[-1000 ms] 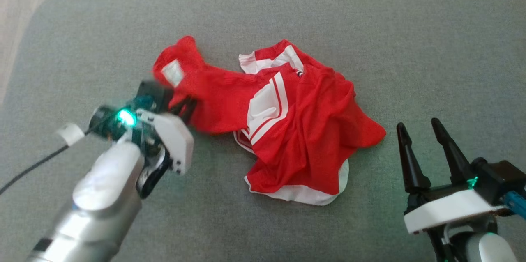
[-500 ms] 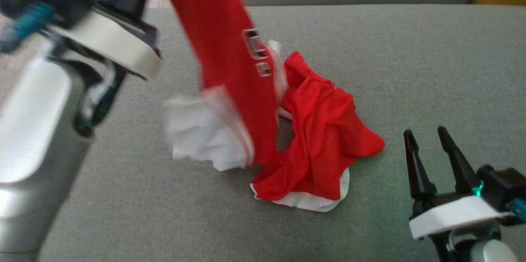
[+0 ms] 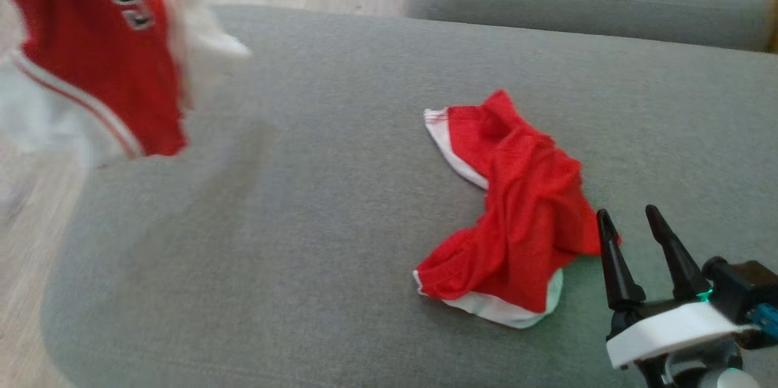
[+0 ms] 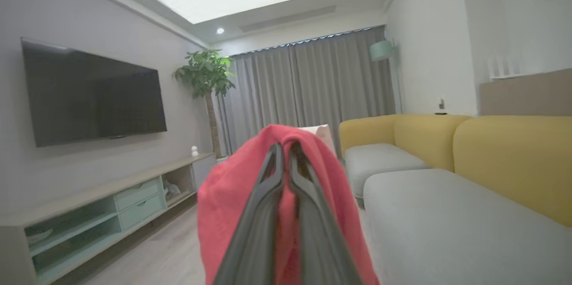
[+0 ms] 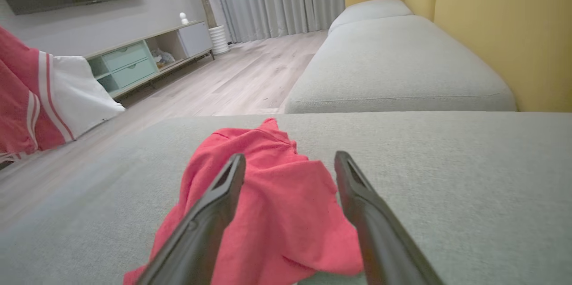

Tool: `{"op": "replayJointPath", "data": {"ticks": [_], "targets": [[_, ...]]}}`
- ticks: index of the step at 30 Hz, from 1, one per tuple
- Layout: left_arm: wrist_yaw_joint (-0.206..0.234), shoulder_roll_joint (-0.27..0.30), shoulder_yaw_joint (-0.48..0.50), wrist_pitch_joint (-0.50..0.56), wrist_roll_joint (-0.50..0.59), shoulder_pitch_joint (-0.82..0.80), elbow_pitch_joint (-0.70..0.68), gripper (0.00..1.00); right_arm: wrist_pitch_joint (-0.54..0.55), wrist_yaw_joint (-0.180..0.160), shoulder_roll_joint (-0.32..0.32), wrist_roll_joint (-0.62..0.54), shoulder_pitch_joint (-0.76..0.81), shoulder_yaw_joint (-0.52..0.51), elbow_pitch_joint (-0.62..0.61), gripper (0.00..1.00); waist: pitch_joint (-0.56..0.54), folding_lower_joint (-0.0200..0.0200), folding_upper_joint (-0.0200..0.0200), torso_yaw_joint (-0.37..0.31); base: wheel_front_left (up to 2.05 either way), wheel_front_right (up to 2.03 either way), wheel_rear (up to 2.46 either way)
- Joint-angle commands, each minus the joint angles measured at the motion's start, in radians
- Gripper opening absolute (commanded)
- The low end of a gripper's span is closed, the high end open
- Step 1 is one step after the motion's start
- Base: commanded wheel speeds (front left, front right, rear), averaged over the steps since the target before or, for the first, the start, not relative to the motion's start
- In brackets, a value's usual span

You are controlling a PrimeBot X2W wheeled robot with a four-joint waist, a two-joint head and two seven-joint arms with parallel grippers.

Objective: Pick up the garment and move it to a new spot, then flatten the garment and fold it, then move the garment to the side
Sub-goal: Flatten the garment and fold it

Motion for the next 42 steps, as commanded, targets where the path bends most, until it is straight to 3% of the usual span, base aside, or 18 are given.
{"op": "replayJointPath", "data": {"ticks": [1, 18, 29, 30, 31, 36, 42], "targets": [[-0.022, 0.051, 0.055, -0.012, -0.026, -0.063, 0.021, 0.0, 0.01, -0.001, -0.006, -0.015, -0.034, 0.023, -0.048, 1.0, 0.02, 0.0001, 0.0, 0.035, 0.0, 0.0, 0.0], [-0.141, -0.069, 0.109, -0.195, -0.205, 0.051, 0.402, 0.0, 0.086, -0.001, -0.006, -0.079, -0.088, 0.019, -0.132, 1.0, 0.164, 0.0001, 0.0, 0.054, 0.0, 0.0, 0.0], [-0.195, -0.223, 0.114, -0.343, -0.319, 0.235, 0.688, 0.0, 0.104, -0.001, -0.006, -0.096, -0.119, 0.021, -0.154, 1.0, 0.219, 0.0001, 0.0, 0.04, 0.0, 0.0, 0.0], [-0.198, -0.238, 0.108, -0.368, -0.324, 0.246, 0.693, 0.46, 0.104, -0.001, -0.006, -0.097, -0.121, 0.02, -0.154, 1.0, 0.219, 0.0001, 0.0, 0.041, 0.0, 0.0, 0.0], [-0.2, -0.247, 0.098, -0.399, -0.316, 0.257, 0.696, 1.0, 0.104, -0.001, -0.006, -0.097, -0.122, 0.018, -0.153, 1.0, 0.218, 0.0001, 0.0, 0.041, 0.0, 0.0, 0.0], [-0.198, -0.282, 0.049, -0.485, -0.238, 0.326, 0.68, 1.0, 0.094, -0.001, -0.006, -0.095, -0.127, 0.023, -0.142, 1.0, 0.19, 0.0001, 0.0, 0.036, 0.0, 0.0, 0.0], [-0.082, -0.321, 0.078, -0.497, -0.08, 0.471, 0.497, 1.0, 0.07, -0.001, -0.006, -0.089, -0.122, 0.032, -0.12, 1.0, 0.129, 0.0001, 0.0, 0.013, 0.0, 0.0, 0.0]]}}
